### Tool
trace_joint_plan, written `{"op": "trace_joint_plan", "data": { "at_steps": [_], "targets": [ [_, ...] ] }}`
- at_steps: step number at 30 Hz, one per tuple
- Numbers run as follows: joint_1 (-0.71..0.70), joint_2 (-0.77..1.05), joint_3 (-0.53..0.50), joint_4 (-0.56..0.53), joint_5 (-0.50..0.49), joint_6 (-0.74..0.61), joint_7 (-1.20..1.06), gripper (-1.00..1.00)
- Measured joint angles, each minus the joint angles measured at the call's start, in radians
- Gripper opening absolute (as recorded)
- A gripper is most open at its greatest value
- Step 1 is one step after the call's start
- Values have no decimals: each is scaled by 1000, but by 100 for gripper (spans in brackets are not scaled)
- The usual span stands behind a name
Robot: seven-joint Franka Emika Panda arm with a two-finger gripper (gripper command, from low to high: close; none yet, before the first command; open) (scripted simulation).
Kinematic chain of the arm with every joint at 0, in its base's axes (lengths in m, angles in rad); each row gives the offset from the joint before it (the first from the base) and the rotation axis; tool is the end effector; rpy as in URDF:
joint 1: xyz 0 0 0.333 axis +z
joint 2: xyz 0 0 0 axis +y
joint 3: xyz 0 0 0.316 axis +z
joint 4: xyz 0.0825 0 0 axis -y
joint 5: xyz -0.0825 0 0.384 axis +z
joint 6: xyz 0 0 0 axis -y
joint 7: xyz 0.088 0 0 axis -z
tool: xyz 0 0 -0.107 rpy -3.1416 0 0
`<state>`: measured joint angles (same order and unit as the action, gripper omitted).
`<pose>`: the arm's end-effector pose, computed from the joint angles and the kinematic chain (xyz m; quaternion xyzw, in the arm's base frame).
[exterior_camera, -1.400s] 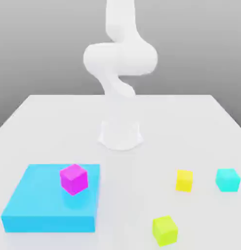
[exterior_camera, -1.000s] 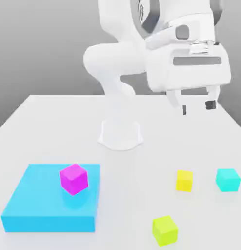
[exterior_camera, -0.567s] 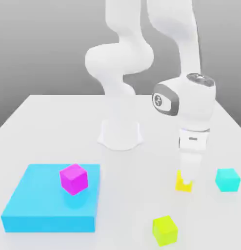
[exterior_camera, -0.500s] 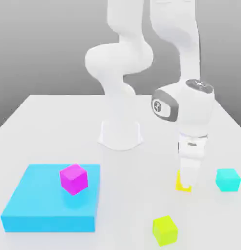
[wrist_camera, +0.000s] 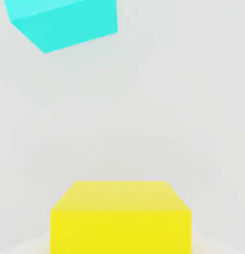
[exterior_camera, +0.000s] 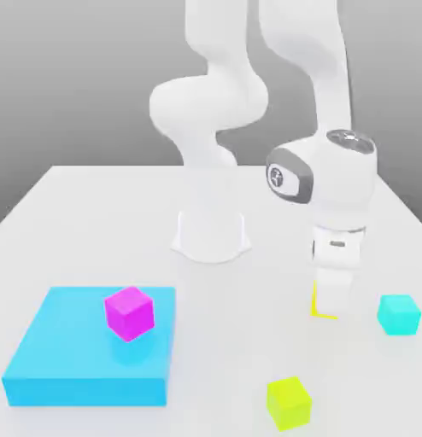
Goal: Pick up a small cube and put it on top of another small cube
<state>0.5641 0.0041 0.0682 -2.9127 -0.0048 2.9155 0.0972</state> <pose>0.2722 0.1998 0.1856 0.9638 0.2666 -0.0005 0.0006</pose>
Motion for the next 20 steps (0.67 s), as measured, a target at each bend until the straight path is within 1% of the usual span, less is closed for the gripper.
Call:
{"op": "trace_joint_plan", "data": {
  "at_steps": [2,4,6,11,13,16,17,20],
  "targets": [
    [27,-3,-32,48,5,-51,26,-100],
    [44,14,-91,114,9,-100,61,-100],
    [-58,37,-147,185,17,-148,95,-100],
    [-155,97,-213,366,38,-270,184,-100],
    [-167,150,-217,399,57,-251,187,-100],
    [-183,254,-200,416,95,-165,165,-100],
    [-188,279,-194,418,103,-143,159,100],
    [-188,279,-194,418,103,-143,159,100]
  ]
}}
